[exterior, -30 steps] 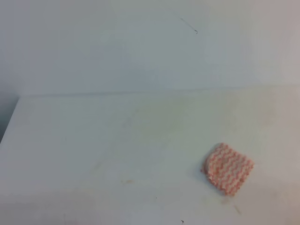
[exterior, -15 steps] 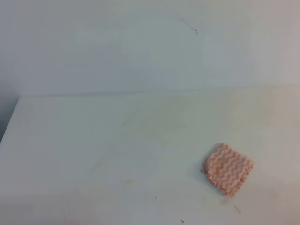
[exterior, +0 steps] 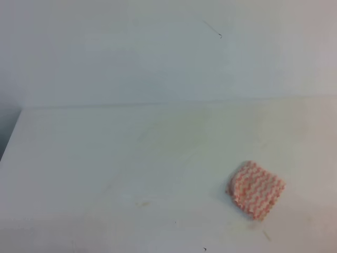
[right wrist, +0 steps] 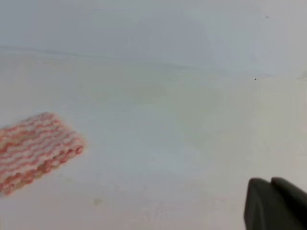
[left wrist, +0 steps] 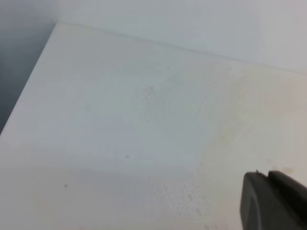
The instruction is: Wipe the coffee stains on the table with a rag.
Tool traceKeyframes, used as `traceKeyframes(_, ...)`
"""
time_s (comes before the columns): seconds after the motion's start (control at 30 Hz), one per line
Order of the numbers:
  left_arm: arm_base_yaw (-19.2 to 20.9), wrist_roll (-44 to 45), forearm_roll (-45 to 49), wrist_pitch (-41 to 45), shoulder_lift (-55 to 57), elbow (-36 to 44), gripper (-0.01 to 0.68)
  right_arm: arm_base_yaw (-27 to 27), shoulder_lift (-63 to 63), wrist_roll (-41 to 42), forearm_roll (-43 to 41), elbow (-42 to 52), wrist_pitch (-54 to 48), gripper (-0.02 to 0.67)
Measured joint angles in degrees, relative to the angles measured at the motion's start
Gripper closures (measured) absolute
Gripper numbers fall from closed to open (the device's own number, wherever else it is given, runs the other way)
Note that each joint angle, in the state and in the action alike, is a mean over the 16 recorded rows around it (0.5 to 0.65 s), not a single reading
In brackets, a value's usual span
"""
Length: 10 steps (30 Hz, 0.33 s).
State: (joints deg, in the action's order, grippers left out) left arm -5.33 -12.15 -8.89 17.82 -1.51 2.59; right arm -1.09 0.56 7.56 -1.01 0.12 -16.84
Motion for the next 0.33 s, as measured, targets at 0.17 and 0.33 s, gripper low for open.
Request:
traceKeyframes(0.17, 0.0, 0.0, 0.0, 0.0, 0.0, 0.0, 0.672, 0.0, 0.0, 0.0, 0.0, 0.0, 0.0, 0.652)
traceKeyframes(0.33, 0.0, 0.0, 0.0, 0.0, 0.0, 0.0, 0.672, 0.0, -0.1, 0.0, 0.0, 0.0, 0.0, 0.652)
